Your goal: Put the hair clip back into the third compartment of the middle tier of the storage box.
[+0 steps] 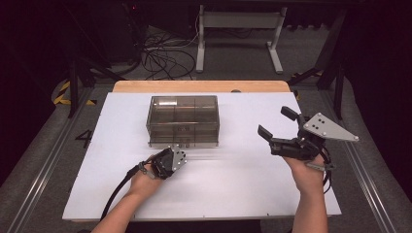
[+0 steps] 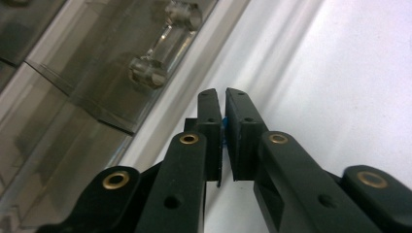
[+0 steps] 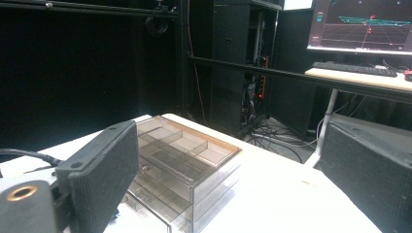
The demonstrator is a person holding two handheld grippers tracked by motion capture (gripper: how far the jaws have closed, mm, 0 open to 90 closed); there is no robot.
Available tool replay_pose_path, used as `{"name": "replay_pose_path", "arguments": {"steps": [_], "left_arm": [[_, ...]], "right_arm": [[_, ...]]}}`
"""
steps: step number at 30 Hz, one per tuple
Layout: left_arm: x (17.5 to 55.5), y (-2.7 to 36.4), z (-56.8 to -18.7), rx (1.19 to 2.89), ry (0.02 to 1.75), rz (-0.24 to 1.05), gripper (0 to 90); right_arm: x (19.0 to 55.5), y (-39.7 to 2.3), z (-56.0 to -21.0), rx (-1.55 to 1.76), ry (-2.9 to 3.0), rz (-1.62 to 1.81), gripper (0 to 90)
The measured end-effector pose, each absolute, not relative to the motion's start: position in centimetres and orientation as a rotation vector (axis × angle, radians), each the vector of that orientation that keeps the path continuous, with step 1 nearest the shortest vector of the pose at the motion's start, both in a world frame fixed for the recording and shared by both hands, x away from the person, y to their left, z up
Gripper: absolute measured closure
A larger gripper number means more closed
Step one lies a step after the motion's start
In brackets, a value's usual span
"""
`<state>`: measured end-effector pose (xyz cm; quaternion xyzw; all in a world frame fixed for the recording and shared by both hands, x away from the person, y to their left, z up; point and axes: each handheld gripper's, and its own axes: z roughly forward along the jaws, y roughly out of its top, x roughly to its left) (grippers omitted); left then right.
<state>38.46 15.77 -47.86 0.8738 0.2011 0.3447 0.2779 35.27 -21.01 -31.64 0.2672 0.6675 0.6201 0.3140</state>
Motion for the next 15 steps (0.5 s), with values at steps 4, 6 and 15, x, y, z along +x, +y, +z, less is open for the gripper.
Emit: {"name": "replay_pose_path", "arguments": {"steps": [4,6,15], "left_arm": [[38.2,15.9,-47.4,2.321,0.528,0.918,88.7],[38.1,15.9,-47.3,2.321,0.517,0.914,88.7],[37.4,16.0,-46.8,2.298,0.504,0.902,88.8]], "right_arm": [[35.2,-21.0,-31.6,0.707,1.757,1.638,8.0],[35.2,-21.0,-31.6,0.706,1.755,1.64,8.0],[35.2,-21.2,-31.6,0.698,1.758,1.632,8.1]]}}
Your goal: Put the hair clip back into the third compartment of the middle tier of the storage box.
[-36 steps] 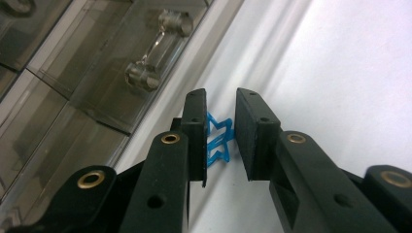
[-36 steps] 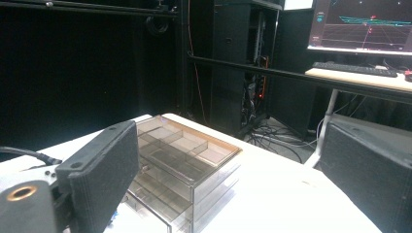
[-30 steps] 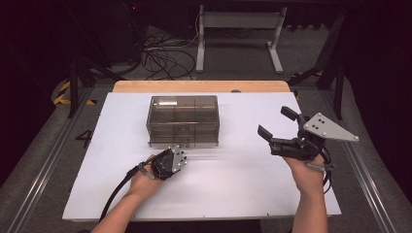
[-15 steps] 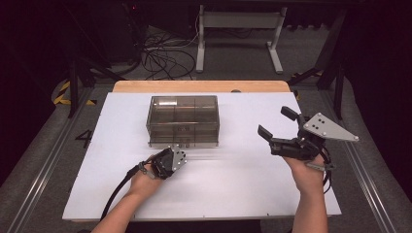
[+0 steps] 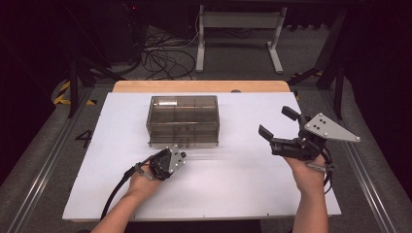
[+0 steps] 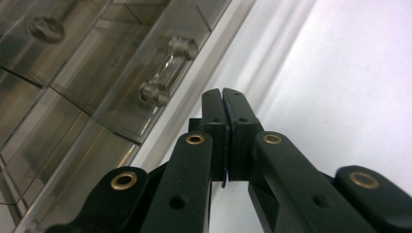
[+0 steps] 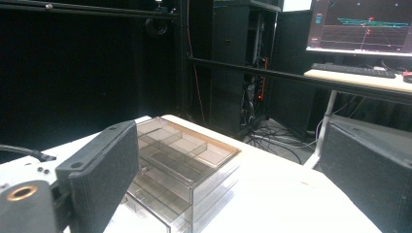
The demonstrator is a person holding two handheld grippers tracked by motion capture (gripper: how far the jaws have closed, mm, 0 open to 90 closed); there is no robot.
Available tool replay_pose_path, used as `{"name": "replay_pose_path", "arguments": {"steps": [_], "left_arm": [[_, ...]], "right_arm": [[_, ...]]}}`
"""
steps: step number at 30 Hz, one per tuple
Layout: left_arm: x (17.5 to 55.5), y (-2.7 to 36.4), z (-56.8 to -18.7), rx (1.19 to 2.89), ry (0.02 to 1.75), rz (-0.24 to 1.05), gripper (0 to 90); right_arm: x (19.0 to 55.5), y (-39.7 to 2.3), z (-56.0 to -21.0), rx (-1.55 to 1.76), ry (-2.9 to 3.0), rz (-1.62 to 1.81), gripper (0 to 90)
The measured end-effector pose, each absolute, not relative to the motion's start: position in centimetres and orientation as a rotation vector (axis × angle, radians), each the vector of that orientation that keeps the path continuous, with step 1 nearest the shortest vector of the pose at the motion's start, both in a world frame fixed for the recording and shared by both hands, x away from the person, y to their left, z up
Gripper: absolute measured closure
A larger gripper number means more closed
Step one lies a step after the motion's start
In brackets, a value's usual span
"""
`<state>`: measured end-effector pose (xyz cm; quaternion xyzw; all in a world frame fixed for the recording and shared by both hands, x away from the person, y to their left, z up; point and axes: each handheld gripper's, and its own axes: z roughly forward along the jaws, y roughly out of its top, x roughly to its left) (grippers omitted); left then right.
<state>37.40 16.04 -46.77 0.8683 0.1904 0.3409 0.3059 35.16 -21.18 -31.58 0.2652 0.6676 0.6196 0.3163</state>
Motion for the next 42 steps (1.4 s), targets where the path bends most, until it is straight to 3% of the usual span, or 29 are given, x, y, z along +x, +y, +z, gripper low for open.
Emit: {"name": "replay_pose_path", "arguments": {"steps": [42], "left_arm": [[36.7,15.3,-43.8,2.147,0.477,0.804,88.7]], "right_arm": [[35.6,-20.6,-32.0,0.689,1.778,1.653,8.0]]}}
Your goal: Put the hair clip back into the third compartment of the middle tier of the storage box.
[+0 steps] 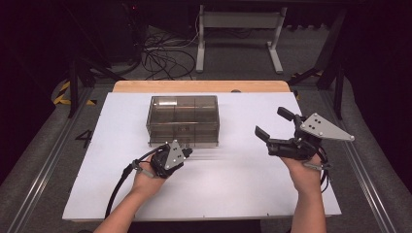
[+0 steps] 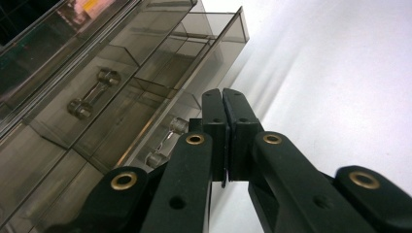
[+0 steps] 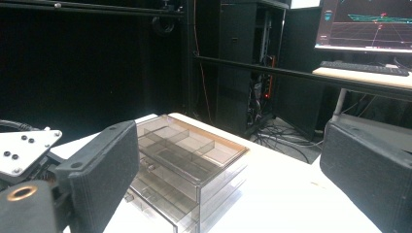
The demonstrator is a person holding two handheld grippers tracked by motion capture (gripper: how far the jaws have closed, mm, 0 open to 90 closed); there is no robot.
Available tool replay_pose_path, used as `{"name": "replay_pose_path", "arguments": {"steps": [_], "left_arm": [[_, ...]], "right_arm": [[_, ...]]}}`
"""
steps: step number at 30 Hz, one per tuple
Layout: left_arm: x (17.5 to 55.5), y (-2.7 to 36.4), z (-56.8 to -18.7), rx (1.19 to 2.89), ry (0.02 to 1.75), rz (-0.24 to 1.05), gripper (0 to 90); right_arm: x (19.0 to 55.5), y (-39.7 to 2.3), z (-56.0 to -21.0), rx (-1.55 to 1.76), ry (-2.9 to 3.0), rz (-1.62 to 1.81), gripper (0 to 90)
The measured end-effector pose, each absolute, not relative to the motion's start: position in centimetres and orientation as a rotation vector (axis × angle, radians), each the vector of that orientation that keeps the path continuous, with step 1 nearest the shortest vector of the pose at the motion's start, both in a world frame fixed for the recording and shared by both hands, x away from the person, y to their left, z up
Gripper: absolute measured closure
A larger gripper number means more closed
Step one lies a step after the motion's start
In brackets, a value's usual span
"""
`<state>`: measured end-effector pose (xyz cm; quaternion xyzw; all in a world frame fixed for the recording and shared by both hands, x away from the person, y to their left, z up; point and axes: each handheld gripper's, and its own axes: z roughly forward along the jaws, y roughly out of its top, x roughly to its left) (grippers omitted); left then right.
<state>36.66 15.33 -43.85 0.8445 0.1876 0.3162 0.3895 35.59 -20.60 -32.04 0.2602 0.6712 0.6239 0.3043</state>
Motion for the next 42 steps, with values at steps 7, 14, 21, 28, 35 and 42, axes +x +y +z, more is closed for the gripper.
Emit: {"name": "replay_pose_path", "arguments": {"steps": [7,14,21,28,35,42], "left_arm": [[36.7,15.0,-43.6,2.143,0.47,0.782,88.7],[36.9,14.5,-43.1,2.134,0.458,0.778,88.7],[37.1,14.0,-42.2,2.124,0.448,0.78,88.7],[37.4,13.7,-41.3,2.108,0.442,0.784,88.7],[37.7,13.2,-40.8,2.1,0.437,0.781,88.7],[38.2,12.9,-40.5,2.079,0.443,0.771,88.7]], "right_arm": [[35.6,-20.8,-32.0,0.684,1.787,1.654,8.0],[35.7,-20.9,-32.1,0.697,1.789,1.674,8.0],[35.7,-20.9,-32.1,0.692,1.794,1.668,8.0],[35.7,-20.9,-32.1,0.693,1.795,1.669,8.0],[35.8,-21.0,-32.2,0.693,1.799,1.666,8.0],[35.8,-21.0,-32.2,0.677,1.804,1.657,8.0]]}}
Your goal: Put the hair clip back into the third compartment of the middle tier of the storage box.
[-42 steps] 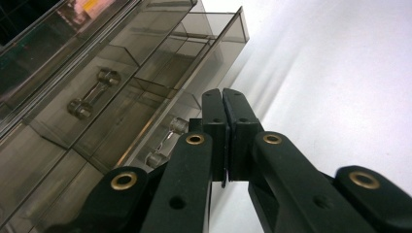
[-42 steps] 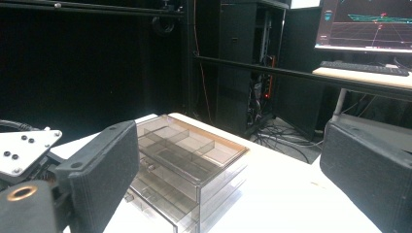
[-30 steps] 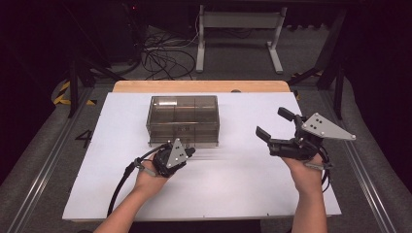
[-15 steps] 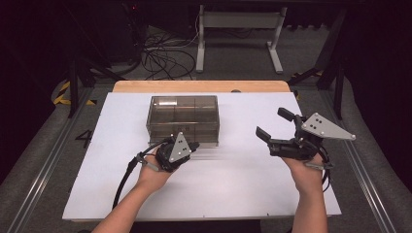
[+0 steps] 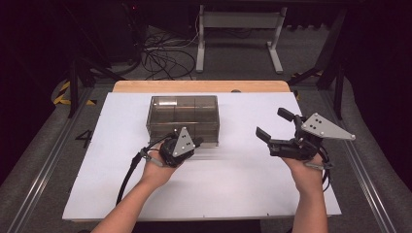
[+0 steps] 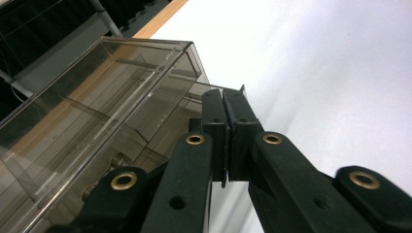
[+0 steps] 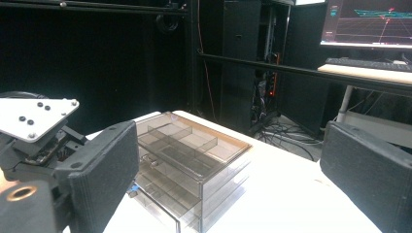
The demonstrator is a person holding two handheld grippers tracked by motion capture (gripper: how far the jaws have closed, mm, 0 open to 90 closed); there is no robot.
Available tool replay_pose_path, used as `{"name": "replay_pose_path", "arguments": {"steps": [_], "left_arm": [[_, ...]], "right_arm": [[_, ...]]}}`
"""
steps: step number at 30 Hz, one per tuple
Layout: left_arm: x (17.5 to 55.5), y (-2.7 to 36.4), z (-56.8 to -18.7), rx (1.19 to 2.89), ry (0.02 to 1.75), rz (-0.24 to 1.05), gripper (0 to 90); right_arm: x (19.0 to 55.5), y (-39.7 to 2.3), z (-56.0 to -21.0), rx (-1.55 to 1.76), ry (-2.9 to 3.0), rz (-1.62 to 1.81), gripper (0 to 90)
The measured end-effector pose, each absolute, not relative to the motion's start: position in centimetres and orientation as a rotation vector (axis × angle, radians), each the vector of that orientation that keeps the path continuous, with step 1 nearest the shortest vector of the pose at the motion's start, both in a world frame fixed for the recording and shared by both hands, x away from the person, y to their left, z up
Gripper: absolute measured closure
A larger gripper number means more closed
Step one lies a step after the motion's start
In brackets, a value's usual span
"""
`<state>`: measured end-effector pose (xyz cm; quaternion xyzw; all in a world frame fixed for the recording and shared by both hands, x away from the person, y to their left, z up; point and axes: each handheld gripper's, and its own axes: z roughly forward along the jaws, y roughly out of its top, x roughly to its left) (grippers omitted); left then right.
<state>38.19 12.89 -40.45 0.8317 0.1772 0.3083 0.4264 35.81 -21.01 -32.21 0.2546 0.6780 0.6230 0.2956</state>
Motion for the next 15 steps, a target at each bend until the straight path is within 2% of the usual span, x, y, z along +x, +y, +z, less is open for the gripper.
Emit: {"name": "replay_pose_path", "arguments": {"steps": [15], "left_arm": [[39.3,12.4,-40.0,2.022,0.468,0.717,88.7]], "right_arm": [[35.7,-21.0,-32.2,0.682,1.794,1.667,8.0]]}}
